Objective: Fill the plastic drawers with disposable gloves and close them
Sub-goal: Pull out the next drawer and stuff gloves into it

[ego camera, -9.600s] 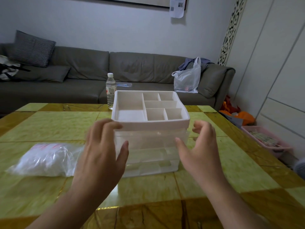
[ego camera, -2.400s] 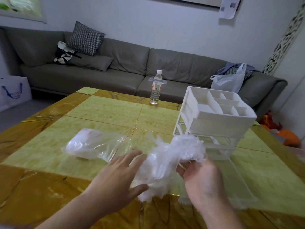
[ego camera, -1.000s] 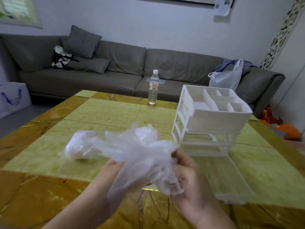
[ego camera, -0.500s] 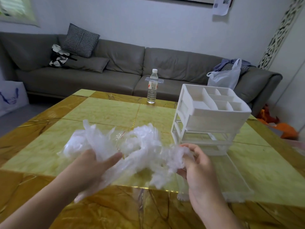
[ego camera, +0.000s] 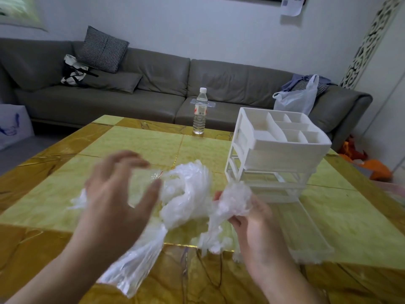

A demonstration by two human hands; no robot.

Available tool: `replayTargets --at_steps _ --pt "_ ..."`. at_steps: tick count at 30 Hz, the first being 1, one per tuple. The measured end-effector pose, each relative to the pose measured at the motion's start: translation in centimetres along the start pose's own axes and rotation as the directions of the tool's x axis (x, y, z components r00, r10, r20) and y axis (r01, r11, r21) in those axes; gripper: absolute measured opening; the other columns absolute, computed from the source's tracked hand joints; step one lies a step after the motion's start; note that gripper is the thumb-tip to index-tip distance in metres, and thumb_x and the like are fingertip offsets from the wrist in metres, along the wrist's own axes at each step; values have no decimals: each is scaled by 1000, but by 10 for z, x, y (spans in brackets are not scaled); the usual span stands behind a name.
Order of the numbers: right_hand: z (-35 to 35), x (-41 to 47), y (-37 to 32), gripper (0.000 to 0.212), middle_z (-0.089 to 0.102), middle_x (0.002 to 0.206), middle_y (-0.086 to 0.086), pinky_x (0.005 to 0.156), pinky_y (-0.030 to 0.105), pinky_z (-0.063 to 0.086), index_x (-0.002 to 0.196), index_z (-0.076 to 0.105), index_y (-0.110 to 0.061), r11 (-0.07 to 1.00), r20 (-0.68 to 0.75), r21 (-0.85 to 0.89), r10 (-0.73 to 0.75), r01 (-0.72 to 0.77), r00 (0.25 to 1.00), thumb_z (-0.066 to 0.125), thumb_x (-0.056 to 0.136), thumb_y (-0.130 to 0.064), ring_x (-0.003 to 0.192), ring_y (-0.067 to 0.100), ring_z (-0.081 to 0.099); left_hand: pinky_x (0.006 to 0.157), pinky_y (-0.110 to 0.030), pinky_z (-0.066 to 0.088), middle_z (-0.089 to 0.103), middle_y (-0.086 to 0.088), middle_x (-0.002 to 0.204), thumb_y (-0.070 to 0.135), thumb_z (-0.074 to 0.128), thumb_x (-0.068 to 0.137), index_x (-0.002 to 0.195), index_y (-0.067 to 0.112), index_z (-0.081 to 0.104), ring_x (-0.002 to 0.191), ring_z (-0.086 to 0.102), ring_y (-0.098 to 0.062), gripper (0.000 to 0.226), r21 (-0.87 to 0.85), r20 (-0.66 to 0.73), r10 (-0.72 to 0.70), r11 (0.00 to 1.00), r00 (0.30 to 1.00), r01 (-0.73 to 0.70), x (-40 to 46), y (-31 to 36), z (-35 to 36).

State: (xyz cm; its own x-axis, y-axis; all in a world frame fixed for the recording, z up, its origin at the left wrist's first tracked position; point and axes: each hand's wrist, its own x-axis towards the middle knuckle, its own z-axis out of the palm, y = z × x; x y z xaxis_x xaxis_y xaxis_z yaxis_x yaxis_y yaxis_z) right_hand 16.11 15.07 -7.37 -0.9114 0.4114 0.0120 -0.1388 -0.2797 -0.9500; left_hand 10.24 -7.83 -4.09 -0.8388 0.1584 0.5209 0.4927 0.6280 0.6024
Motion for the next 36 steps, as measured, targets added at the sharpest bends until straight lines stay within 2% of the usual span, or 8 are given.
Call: replayTargets --at_steps 4,7,11,16,19,25,33,36 --pt "15 -17 8 20 80 94 14 79 35 59 96 81 -11 981 28 -192 -18 23 999 65 101 -22 88 25 77 81 -23 57 75 22 104 75 77 71 108 37 71 93 72 3 53 -408 567 -104 827 817 388 -26 41 23" --pt "22 -20 9 19 80 87 18 78 47 62 87 82 -10 982 1 -186 4 -4 1000 77 92 -28 84 36 78 57 -22 47 68 11 64 48 81 82 81 13 75 59 62 -5 35 -483 474 -153 778 867 401 -31 46 43" --pt "14 -13 1 34 68 71 15 55 38 55 67 65 -8 991 -25 -131 19 -22 1000 80 88 -29 61 33 64 76 -52 64 78 -19 81 16 71 95 84 -1 78 76 76 -36 21 -593 453 -299 602 840 534 -19 35 41" --pt "2 -11 -10 24 55 61 18 42 32 46 82 52 -3 999 30 -29 40 -39 999 71 96 -8 46 28 53 54 -34 60 67 -22 70 18 66 96 91 -7 71 58 66 -30 26 -701 430 -410 409 804 584 -10 22 33" --pt "3 -15 -12 27 72 79 21 53 40 56 115 61 -6 983 169 -173 91 -61 981 76 94 -10 56 34 64 56 -35 58 64 -21 69 29 74 88 91 -12 67 57 64 -29 41 -672 440 -379 463 814 578 -12 16 36" --pt "2 -19 -6 29 57 58 16 49 36 53 78 72 -4 975 104 -222 39 -15 994 66 103 -18 48 28 57 47 -28 52 57 -18 67 24 78 86 91 5 75 52 56 -26 20 -674 449 -336 481 828 561 -14 22 35" --pt "1 -19 -12 41 73 82 18 51 37 55 114 66 -7 978 226 -160 165 -131 960 85 80 -20 60 34 65 58 -37 51 58 -16 67 22 74 87 98 -5 65 53 55 -24 30 -679 532 -249 445 809 584 -14 23 33" --pt "2 -14 -9 9 62 70 13 48 33 51 87 74 -9 991 152 -117 77 -59 985 80 92 -13 53 26 58 60 -34 54 58 -19 75 23 77 88 102 -9 61 66 58 -25 38 -685 526 -217 465 822 561 -14 24 33"
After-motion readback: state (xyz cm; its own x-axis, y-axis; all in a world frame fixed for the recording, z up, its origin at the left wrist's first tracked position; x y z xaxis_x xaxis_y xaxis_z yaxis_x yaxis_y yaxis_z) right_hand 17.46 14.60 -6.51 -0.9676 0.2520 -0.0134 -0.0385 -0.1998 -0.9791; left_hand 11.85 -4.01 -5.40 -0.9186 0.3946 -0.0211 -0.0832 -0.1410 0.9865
